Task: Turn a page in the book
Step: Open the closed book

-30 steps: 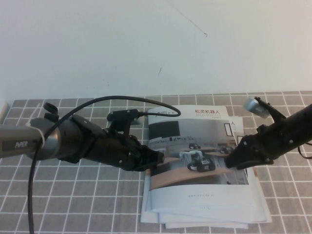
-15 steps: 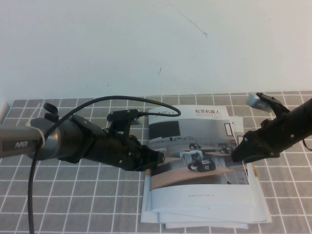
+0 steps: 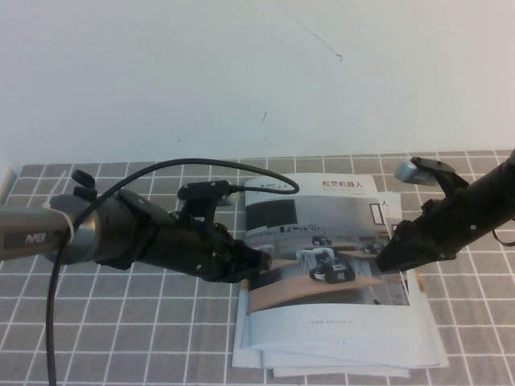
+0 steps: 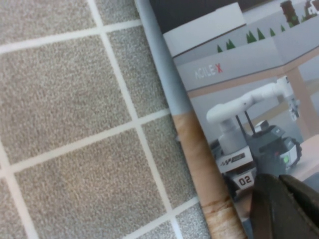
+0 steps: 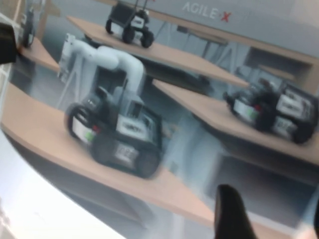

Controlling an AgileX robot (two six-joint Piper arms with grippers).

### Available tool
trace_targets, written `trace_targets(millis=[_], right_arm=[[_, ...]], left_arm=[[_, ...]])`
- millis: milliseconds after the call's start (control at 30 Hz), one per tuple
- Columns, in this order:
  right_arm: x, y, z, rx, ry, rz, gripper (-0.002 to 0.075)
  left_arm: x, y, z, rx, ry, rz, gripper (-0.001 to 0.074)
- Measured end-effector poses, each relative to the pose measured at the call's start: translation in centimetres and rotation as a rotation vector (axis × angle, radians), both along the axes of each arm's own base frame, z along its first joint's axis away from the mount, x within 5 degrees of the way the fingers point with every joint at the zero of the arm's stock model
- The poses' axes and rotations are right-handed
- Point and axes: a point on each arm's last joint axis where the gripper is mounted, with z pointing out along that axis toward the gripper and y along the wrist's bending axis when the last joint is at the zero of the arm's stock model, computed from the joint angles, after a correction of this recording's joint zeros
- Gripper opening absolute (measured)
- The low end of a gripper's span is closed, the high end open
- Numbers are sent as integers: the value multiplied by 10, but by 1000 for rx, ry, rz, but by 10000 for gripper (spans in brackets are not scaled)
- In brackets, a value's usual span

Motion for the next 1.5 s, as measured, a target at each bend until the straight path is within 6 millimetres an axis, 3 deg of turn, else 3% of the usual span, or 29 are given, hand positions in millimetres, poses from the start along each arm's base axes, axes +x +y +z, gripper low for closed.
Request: trace_targets(millis=[500,1100,1500], right_arm=[[-1,17,4,77,-4,10,355],[4,-9,0,-4,2,-57,352],[4,-8,0,4,-11,-34,352]], left_arm=[[-1,-1,0,-7,1,-13,-4],[-1,-1,-1,-14,6,-11,-4],[-1,-1,-1,-14,5,-11,-4]])
